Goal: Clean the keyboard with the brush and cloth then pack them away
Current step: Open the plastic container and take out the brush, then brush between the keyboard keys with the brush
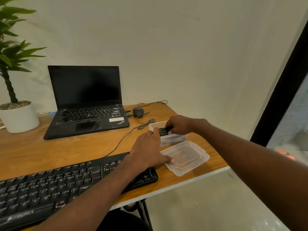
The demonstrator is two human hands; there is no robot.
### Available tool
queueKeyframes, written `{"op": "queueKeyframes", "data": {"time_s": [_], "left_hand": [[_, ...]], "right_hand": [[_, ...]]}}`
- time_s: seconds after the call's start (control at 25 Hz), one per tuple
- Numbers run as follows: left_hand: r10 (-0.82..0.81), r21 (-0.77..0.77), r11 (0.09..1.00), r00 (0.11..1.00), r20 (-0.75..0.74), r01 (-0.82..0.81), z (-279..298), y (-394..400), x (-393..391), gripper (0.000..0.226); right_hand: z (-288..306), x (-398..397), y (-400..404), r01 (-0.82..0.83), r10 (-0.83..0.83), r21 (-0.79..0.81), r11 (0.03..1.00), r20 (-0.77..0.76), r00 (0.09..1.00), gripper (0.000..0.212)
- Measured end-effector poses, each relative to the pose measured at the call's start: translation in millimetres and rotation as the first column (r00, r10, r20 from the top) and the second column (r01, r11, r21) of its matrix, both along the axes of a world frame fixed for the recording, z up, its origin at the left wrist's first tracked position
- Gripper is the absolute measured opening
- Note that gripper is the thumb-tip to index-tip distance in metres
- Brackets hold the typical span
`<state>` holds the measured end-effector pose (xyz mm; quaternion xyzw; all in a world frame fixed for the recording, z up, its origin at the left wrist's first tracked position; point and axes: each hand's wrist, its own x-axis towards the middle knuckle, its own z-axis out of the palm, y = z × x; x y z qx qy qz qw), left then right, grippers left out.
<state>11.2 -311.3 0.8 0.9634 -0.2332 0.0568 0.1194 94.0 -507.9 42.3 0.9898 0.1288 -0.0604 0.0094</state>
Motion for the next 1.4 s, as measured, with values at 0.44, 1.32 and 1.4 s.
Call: {"op": "queueKeyframes", "data": {"time_s": [0.44,1.32,1.4], "left_hand": [[0.152,-0.333,0.939,0.973,0.176,-0.087,-2.1,16.0,-4.1,0.072],[0.479,-0.832,0.393,0.859,-0.179,-0.392,-11.2,405.5,-100.0,0.033],[0.348,-0.763,0.436,0.871,-0.346,-0.477,-13.0,420.1,-107.0,0.030]], "right_hand": [[5.8,-74.9,42.4,0.053,-0.231,0.991,0.122,-0.023,0.973,0.034],[-25.1,-155.6,273.0,0.379,0.210,0.865,-0.329,-0.325,0.922,0.032],[-26.9,-156.4,274.7,0.386,0.244,0.874,-0.296,-0.321,0.915,0.029]]}}
